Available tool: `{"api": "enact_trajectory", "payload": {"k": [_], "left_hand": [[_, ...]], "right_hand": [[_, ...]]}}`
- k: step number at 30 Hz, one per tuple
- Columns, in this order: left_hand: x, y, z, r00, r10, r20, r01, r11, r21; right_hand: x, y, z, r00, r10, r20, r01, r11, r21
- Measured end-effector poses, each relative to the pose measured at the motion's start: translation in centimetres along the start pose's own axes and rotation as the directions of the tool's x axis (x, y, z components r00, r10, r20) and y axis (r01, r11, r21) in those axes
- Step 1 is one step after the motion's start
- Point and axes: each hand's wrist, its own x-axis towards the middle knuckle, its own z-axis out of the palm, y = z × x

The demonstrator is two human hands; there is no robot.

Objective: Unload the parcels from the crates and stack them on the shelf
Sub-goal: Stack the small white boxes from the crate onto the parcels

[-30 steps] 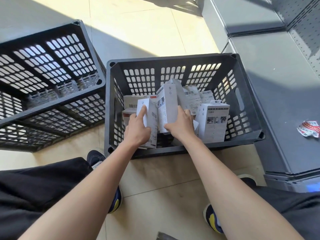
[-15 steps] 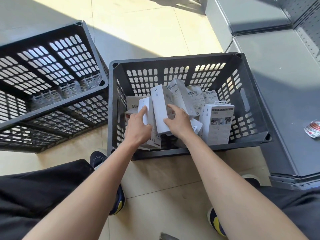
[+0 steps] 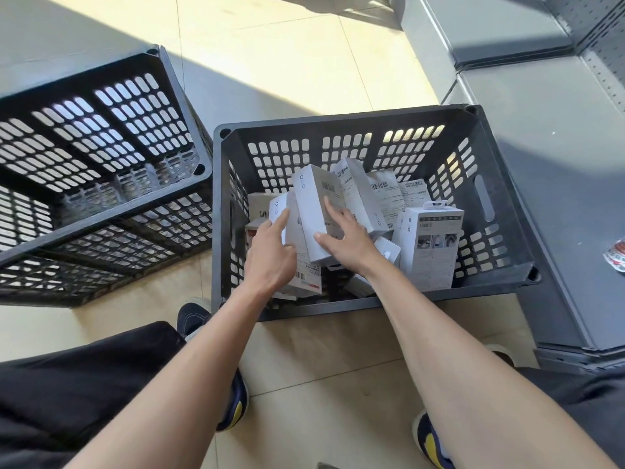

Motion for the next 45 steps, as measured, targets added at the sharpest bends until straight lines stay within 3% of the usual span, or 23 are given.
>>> {"api": "enact_trajectory", "payload": {"k": [16, 28, 33, 40, 45], "left_hand": [[0.2, -0.9, 0.0, 1.000, -0.011, 0.004, 0.012, 0.996, -0.093], [-0.1, -0.8, 0.7, 0.995, 0.097, 0.012, -0.096, 0.953, 0.286], [0.5, -1.8, 0.7, 1.000, -0.006, 0.023, -0.005, 0.890, 0.456], [0.3, -1.2, 1.8, 0.986, -0.131, 0.102, 0.088, 0.933, 0.349], [0.7, -1.7, 2.2, 0.990, -0.108, 0.091, 0.065, 0.922, 0.382]], "right_hand": [[-1.5, -0.5, -0.4, 0.990, -0.040, -0.137, 0.030, 0.997, -0.077], [-3.8, -1.3, -1.1, 0.957, -0.137, -0.256, 0.062, 0.957, -0.282], [-3.8, -1.7, -1.6, 0.927, -0.171, -0.335, 0.079, 0.959, -0.272], [-3.8, -1.9, -1.7, 0.913, -0.183, -0.364, 0.083, 0.958, -0.274], [-4.0, -0.9, -1.6, 0.911, -0.170, -0.375, 0.056, 0.953, -0.297]]}}
